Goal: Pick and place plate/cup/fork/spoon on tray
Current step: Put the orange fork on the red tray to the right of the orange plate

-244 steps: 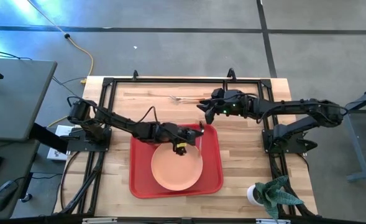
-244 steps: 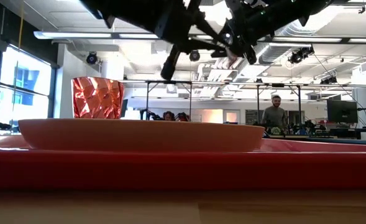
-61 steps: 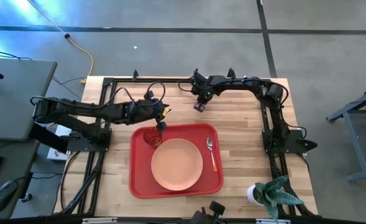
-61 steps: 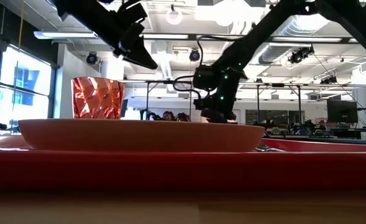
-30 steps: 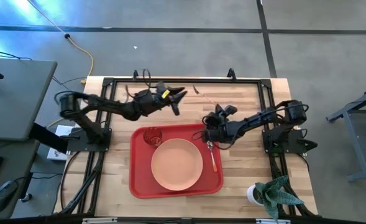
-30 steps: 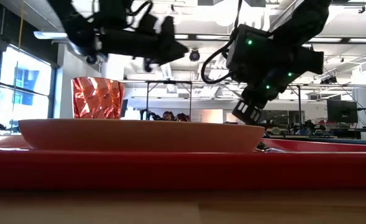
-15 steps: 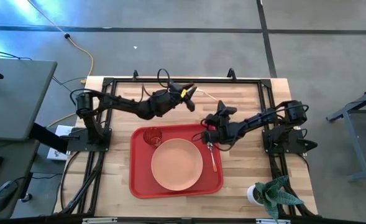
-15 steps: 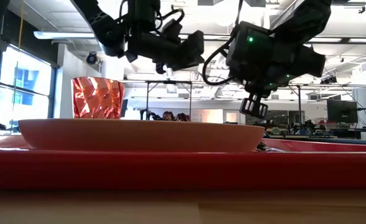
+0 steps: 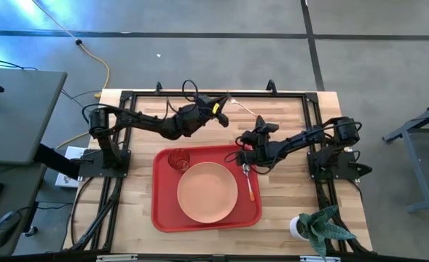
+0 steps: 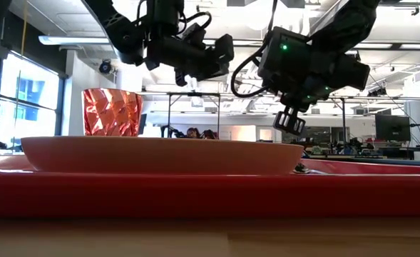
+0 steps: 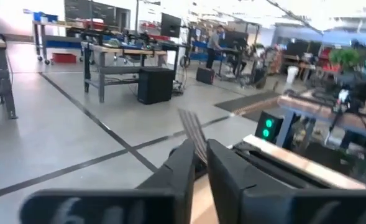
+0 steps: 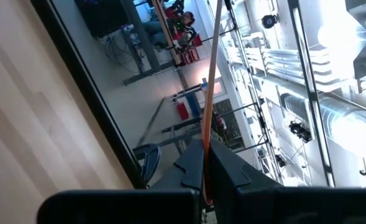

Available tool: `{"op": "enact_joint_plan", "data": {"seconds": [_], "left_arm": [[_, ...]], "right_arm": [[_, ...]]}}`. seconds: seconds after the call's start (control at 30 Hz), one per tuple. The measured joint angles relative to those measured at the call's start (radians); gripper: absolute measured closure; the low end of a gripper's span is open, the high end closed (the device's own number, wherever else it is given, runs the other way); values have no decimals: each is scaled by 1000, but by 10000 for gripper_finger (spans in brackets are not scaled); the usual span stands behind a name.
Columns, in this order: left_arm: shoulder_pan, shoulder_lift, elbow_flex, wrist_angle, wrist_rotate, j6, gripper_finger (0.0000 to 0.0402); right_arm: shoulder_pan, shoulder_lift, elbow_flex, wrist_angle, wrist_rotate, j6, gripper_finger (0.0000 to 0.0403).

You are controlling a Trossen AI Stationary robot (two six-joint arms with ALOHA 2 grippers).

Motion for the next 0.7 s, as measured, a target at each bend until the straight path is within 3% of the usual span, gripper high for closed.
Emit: {"op": "enact_joint_plan", "data": {"seconds": [0.1, 0.27, 0.37, 0.47, 0.57, 0.7], "left_arm": [[28, 0, 0, 7, 41, -30, 334], [86, 0, 0, 8, 267, -145, 290], [99, 0, 0, 13, 338, -187, 276], [102, 0, 0, 11, 345, -184, 268], [100, 0, 0, 1, 283, -187, 270], [116, 0, 0, -32, 260, -124, 308]], "right_arm": [[8, 0, 0, 0, 0, -1, 402], [3, 0, 0, -2, -4, -7, 403], [-1, 0, 0, 11, -3, -28, 403], [-3, 0, 0, 45, -2, -87, 403], [-3, 0, 1, 76, -3, -137, 403], [4, 0, 1, 86, -7, -170, 403]]}}
